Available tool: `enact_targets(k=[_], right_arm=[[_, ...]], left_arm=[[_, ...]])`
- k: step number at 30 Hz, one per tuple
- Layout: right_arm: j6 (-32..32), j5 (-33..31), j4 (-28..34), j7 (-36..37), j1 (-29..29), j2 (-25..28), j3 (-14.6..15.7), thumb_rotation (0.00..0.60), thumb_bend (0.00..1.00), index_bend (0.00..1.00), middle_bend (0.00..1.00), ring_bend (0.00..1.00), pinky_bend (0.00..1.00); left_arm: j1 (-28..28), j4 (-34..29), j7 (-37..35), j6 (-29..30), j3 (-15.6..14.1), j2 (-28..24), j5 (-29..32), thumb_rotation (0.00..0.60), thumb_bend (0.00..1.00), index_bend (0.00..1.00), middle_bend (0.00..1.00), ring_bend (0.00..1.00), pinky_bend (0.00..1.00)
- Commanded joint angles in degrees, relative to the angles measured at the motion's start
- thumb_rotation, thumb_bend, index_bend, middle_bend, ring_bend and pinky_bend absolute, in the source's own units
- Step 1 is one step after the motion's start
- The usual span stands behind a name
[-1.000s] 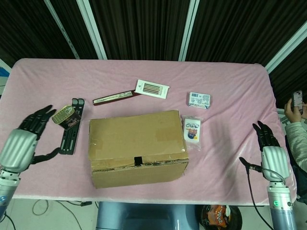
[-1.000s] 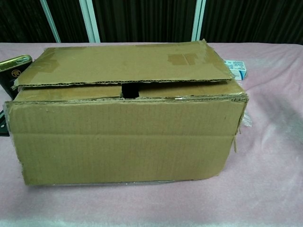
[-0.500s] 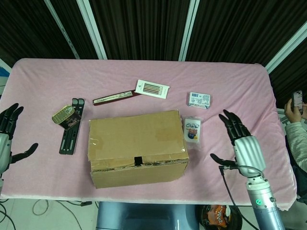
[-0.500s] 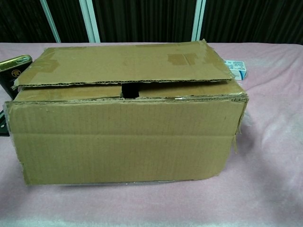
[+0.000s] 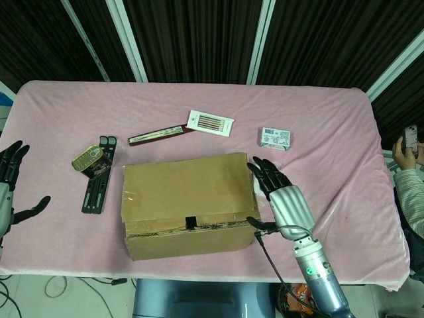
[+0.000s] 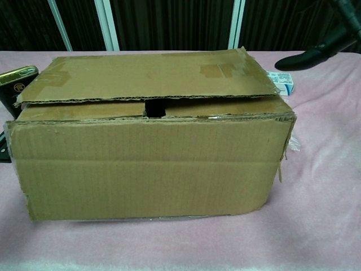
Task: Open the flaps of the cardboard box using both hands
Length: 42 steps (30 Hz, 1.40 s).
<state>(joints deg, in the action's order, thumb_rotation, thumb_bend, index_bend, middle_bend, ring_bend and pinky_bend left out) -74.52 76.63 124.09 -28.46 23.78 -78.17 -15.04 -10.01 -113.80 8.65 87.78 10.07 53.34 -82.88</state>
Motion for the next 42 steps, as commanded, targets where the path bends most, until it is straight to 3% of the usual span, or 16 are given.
enact_targets(k=[1, 16, 32, 42], right_arm=[[0.4, -2.2, -1.8, -1.6, 1.5, -2.4, -0.8, 0.6, 0.15, 0.0, 0.0, 0.0, 0.22], [0.1, -6.0, -6.3, -3.2, 4.2, -8.8, 0.4, 0.6, 0.16, 0.0, 0.0, 0.0, 0.22], [0.0, -8.1, -9.7, -3.3, 5.4, -12.1, 1.4, 0.6, 0.16, 0.0, 0.0, 0.0, 0.22], [-1.7, -5.7, -11.5, -1.0, 6.7, -14.1, -0.8, 0.6, 0.16, 0.0, 0.0, 0.0, 0.22]], left_arm=[[-0.1, 0.1, 0.0, 0.0, 0.1, 0.1, 0.2, 0.6, 0.15, 0.01, 0.02, 0.05, 0.15], [-0.5, 1.2, -1.2, -0.6, 0.8, 0.1, 1.8, 0.6, 0.15, 0.01, 0.02, 0.05, 0.15], [-0.7, 1.2, -1.6, -0.7, 1.0, -0.1, 2.3, 0.6, 0.15, 0.01, 0.02, 0.05, 0.15], [-0.6, 1.2, -1.7, -0.4, 1.0, -0.1, 2.3, 0.6, 0.15, 0.01, 0.02, 0.05, 0.15]])
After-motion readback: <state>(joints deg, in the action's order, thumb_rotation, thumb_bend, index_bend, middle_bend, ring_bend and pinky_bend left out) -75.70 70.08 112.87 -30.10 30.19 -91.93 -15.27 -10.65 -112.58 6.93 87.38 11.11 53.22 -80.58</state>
